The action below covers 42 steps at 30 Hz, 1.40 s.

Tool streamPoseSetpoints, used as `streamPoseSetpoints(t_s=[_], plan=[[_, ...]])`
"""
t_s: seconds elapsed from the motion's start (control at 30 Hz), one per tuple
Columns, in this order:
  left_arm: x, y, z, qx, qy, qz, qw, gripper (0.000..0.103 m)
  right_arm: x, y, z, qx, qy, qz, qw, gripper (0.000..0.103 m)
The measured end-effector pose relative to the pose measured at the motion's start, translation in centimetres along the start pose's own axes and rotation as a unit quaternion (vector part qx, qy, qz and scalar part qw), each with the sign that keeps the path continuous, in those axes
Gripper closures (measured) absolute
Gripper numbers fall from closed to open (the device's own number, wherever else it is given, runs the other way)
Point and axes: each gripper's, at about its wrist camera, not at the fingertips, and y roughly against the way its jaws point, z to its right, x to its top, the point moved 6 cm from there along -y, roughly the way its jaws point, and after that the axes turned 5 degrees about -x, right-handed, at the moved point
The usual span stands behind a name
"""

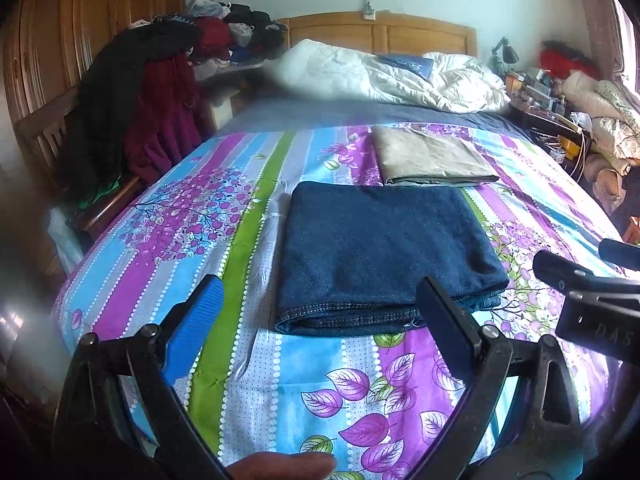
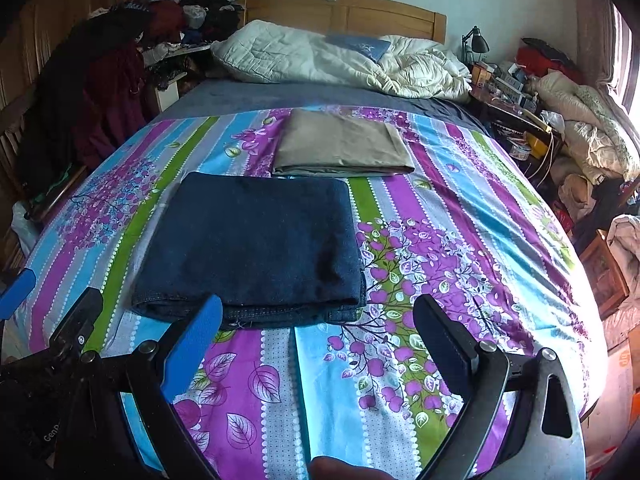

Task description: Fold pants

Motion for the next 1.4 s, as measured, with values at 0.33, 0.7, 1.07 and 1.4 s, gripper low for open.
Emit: streamPoseSetpoints(t_s=[0.33,0.7,1.07,1.4], plan=[[0.4,0.2,-1.0,-0.017,0.021,-0.039,0.9989,0.006,-0.5,2.1,-0.7,0.007,0.027,-0.026,0.999,0.005],[0.5,0.8,-0.4,-0.012,0.011,-0.068,0.9976,0.006,-0.2,3.9,-0.9,-0.005,0.025,-0.039,0.999,0.005],[0.6,0.8,-1.3,0.008,0.02,-0.066,0.9976,0.006,-1.3,2.9,-1.6,0.011,0.012,-0.054,0.998,0.005],[-0.3,0.9,-2.2,0.016,0.027,-0.071,0.997,0.006,-2.1,2.6,-2.1,0.003,0.015,-0.059,0.998,0.005]])
